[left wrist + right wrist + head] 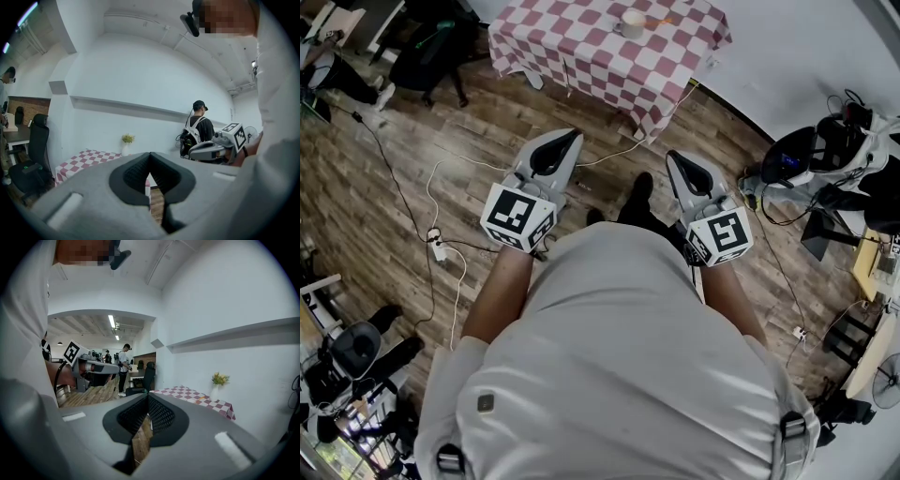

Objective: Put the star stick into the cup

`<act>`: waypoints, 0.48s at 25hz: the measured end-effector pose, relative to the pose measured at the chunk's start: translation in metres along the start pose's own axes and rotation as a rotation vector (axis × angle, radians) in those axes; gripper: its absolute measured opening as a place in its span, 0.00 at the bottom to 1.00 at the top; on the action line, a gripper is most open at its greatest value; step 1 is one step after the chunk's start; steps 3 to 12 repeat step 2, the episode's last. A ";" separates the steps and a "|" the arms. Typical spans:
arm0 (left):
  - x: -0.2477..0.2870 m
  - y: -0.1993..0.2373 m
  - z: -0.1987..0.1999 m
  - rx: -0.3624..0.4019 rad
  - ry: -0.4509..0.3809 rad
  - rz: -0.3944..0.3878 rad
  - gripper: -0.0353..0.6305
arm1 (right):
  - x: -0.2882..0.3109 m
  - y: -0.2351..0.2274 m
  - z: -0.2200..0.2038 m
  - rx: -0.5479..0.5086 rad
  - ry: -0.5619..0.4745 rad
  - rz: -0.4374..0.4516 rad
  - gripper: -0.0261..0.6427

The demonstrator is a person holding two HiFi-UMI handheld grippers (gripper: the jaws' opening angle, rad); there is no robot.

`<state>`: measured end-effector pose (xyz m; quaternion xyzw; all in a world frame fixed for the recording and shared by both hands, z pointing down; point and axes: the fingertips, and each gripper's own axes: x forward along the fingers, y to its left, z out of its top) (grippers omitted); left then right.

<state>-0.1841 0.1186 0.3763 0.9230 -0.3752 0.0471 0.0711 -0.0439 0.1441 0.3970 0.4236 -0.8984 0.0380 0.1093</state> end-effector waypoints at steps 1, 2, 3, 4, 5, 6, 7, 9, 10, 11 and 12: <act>-0.001 0.001 0.000 -0.001 0.000 0.000 0.06 | 0.000 0.001 0.000 0.004 0.000 0.001 0.05; -0.002 0.001 0.000 -0.003 0.000 0.000 0.06 | 0.001 0.001 0.000 0.008 0.001 0.001 0.05; -0.002 0.001 0.000 -0.003 0.000 0.000 0.06 | 0.001 0.001 0.000 0.008 0.001 0.001 0.05; -0.002 0.001 0.000 -0.003 0.000 0.000 0.06 | 0.001 0.001 0.000 0.008 0.001 0.001 0.05; -0.002 0.001 0.000 -0.003 0.000 0.000 0.06 | 0.001 0.001 0.000 0.008 0.001 0.001 0.05; -0.002 0.001 0.000 -0.003 0.000 0.000 0.06 | 0.001 0.001 0.000 0.008 0.001 0.001 0.05; -0.002 0.001 0.000 -0.003 0.000 0.000 0.06 | 0.001 0.001 0.000 0.008 0.001 0.001 0.05; -0.002 0.001 0.000 -0.003 0.000 0.000 0.06 | 0.001 0.001 0.000 0.008 0.001 0.001 0.05; -0.002 0.001 0.000 -0.003 0.000 0.000 0.06 | 0.001 0.001 0.000 0.008 0.001 0.001 0.05; -0.002 0.001 0.000 -0.003 0.000 0.000 0.06 | 0.001 0.001 0.000 0.008 0.001 0.001 0.05; -0.002 0.001 0.000 -0.003 0.000 0.000 0.06 | 0.001 0.001 0.000 0.008 0.001 0.001 0.05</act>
